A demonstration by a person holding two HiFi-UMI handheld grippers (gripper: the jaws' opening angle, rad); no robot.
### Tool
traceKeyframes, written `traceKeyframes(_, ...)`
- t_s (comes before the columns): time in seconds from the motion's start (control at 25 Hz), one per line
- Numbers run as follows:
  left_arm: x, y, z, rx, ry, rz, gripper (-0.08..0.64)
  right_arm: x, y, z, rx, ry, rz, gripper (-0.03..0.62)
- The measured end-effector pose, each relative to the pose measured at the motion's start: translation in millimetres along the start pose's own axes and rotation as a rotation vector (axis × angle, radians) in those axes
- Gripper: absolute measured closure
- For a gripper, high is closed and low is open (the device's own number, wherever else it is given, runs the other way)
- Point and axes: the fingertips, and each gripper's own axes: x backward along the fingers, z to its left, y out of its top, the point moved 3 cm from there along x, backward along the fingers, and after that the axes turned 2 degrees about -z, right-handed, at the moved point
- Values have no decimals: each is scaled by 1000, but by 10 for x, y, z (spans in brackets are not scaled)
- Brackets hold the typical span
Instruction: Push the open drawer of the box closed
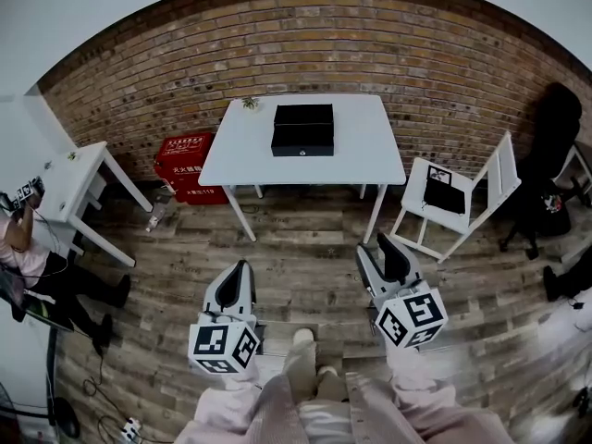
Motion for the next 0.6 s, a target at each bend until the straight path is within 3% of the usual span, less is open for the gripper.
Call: traceKeyframes(0.6, -808, -97, 424, 16, -16, 40, 565, -744, -225, -316, -8, -58, 34, 412)
